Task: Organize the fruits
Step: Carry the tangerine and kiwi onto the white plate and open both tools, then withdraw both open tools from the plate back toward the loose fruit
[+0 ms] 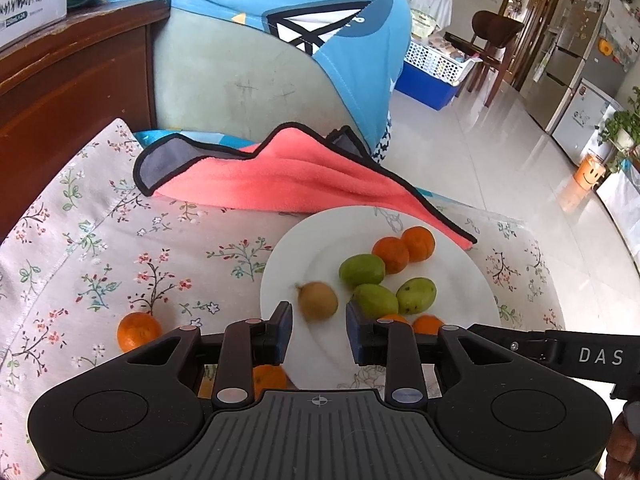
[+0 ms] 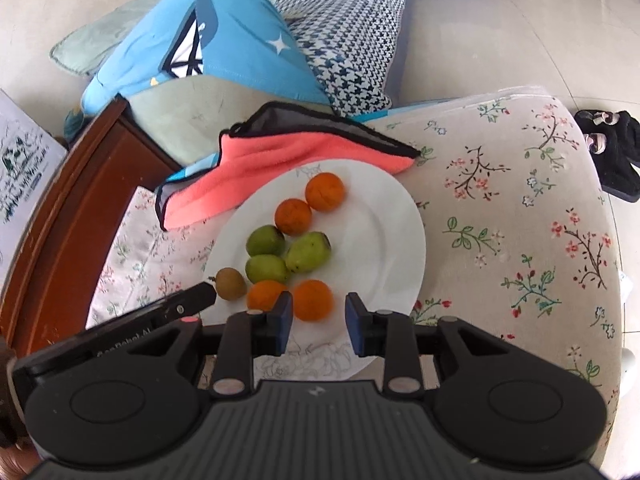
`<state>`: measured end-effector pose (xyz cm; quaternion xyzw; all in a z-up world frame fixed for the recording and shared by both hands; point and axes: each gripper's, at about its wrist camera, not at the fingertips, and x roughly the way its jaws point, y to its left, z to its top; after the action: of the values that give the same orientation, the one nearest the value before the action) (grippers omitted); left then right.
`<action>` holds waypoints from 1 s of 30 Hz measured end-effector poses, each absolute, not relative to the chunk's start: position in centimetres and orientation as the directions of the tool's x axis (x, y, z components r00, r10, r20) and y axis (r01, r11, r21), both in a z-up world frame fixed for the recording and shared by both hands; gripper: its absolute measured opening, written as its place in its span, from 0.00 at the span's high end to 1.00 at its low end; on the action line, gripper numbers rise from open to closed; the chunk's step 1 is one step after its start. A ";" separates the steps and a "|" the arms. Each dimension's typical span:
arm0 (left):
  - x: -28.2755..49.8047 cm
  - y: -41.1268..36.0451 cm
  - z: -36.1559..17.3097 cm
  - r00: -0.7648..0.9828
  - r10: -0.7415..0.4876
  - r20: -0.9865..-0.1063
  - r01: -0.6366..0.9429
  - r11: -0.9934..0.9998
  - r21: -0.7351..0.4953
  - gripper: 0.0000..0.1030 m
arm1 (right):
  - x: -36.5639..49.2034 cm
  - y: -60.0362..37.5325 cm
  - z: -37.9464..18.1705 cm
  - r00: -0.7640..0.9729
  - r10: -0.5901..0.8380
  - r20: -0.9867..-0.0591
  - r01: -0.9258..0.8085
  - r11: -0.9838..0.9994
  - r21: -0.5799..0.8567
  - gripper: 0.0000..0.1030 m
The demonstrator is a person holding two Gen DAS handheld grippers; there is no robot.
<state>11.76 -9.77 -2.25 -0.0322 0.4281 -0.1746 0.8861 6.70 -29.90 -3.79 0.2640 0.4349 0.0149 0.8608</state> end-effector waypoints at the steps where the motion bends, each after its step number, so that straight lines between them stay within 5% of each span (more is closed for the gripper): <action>1: 11.7 -9.6 -2.1 0.577 -0.336 -0.745 0.276 0.938 -0.209 0.65 | 6.7 -29.9 -3.7 0.624 0.256 -0.738 0.202 0.860 0.469 0.70; 4: 11.6 -9.2 -1.5 0.598 -0.327 -0.732 0.262 0.943 -0.207 0.42 | 6.7 -29.8 -3.6 0.626 0.272 -0.731 0.189 0.857 0.480 0.70; 10: 11.8 -8.2 -0.9 0.614 -0.302 -0.729 0.237 0.952 -0.194 0.20 | 6.6 -29.1 -3.4 0.635 0.294 -0.714 0.155 0.857 0.492 0.60; 18: 11.7 -6.6 -0.4 0.633 -0.263 -0.728 0.208 0.964 -0.167 0.10 | 6.6 -28.3 -3.4 0.634 0.309 -0.709 0.120 0.866 0.485 0.34; 30: 11.6 -2.6 -0.2 0.609 -0.272 -0.745 0.186 0.962 -0.199 0.04 | 6.3 -25.4 -3.7 0.606 0.385 -0.696 -0.011 0.879 0.477 0.16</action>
<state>11.62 -2.57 -0.16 -0.0508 0.4233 -0.1280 0.8954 6.33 -25.41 -3.70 0.2184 0.4290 0.1139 0.8691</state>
